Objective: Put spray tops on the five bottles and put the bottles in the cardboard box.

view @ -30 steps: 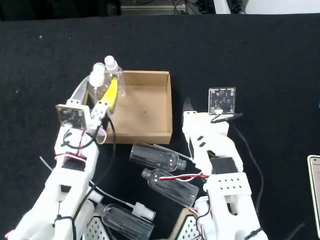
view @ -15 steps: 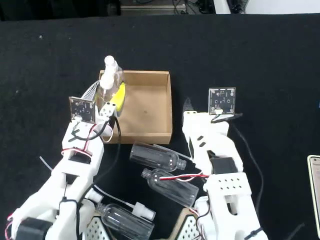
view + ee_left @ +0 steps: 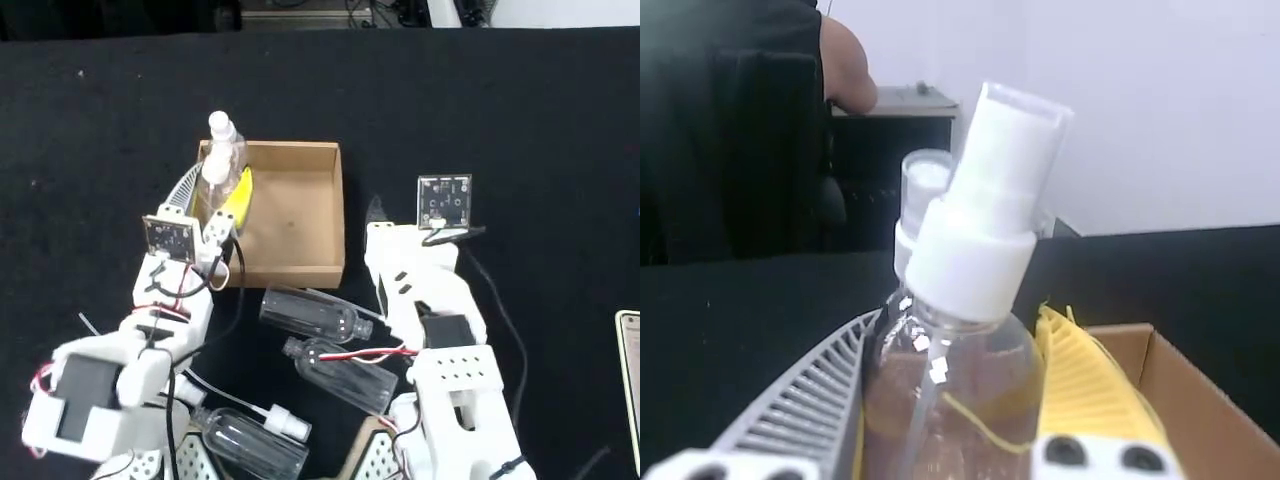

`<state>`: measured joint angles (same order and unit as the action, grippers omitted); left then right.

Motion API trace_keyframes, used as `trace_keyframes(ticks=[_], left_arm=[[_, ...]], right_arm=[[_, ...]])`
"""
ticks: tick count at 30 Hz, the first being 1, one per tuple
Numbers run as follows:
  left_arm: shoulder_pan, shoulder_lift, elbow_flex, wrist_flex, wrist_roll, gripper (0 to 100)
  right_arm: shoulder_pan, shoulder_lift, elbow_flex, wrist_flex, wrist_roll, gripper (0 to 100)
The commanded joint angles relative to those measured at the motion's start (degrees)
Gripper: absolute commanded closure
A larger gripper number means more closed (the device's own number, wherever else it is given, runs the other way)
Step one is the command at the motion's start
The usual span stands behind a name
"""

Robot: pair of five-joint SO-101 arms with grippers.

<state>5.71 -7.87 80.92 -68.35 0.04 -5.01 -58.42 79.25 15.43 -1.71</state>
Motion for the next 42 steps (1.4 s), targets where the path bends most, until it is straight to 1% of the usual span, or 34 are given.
trace_keyframes(ticks=[1, 9, 17, 19, 24, 26, 37, 42], left_arm=[[0.1, 3.1, -4.6, -2.2, -0.5, 97], [0.0, 8.4, -8.6, -2.2, -0.5, 97], [0.0, 9.9, -8.6, -2.0, -0.5, 97], [0.0, 9.9, -8.6, -2.0, -0.5, 93], [0.0, 9.9, -8.4, -1.9, -0.1, 75], [0.0, 9.9, -8.2, -1.9, -0.3, 72], [0.0, 9.1, -8.5, -2.4, -0.5, 71], [0.0, 2.9, -6.2, -4.1, -0.6, 72]], right_arm=[[1.1, -0.9, -0.4, -1.6, 0.4, 80.1], [1.1, -1.0, -0.4, -1.6, 0.4, 80.1], [1.1, -1.0, -0.4, -1.6, 0.4, 80.1], [1.1, -1.0, -0.4, -1.6, 0.4, 80.1], [1.1, -1.0, -0.4, -1.6, 0.4, 80.1], [1.1, -1.0, -0.4, -1.6, 0.4, 80.1], [1.1, -1.0, -0.4, -1.6, 0.4, 80.1], [1.1, -1.0, -0.4, -1.6, 0.4, 80.1]])
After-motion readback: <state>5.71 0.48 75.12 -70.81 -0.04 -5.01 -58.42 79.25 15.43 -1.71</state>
